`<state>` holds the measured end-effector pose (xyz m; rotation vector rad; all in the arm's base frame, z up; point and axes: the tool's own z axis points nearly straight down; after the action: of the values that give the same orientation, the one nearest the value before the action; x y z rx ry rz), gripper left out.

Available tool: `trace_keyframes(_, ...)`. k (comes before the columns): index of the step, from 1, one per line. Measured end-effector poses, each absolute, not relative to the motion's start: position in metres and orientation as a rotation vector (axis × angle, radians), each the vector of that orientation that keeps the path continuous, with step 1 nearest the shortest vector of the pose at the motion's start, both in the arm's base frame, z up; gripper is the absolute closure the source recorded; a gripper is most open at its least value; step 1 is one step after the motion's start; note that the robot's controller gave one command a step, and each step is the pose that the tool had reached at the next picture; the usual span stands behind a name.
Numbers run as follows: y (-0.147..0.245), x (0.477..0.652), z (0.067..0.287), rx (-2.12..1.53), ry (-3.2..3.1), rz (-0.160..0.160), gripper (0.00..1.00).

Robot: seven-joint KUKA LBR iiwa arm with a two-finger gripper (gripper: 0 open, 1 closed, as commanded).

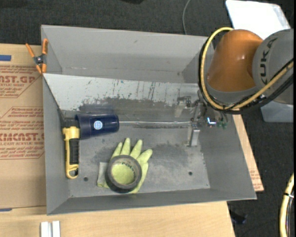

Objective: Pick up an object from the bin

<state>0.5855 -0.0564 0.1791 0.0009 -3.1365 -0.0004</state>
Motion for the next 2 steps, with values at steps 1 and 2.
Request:
trace_keyframes(1, -0.056, 0.587, 0.184, 0.002, -3.144, 0.0, 0.0)
trace_keyframes(2, -0.059, 0.579, 0.14, 0.013, -3.147, 0.001, 0.0)
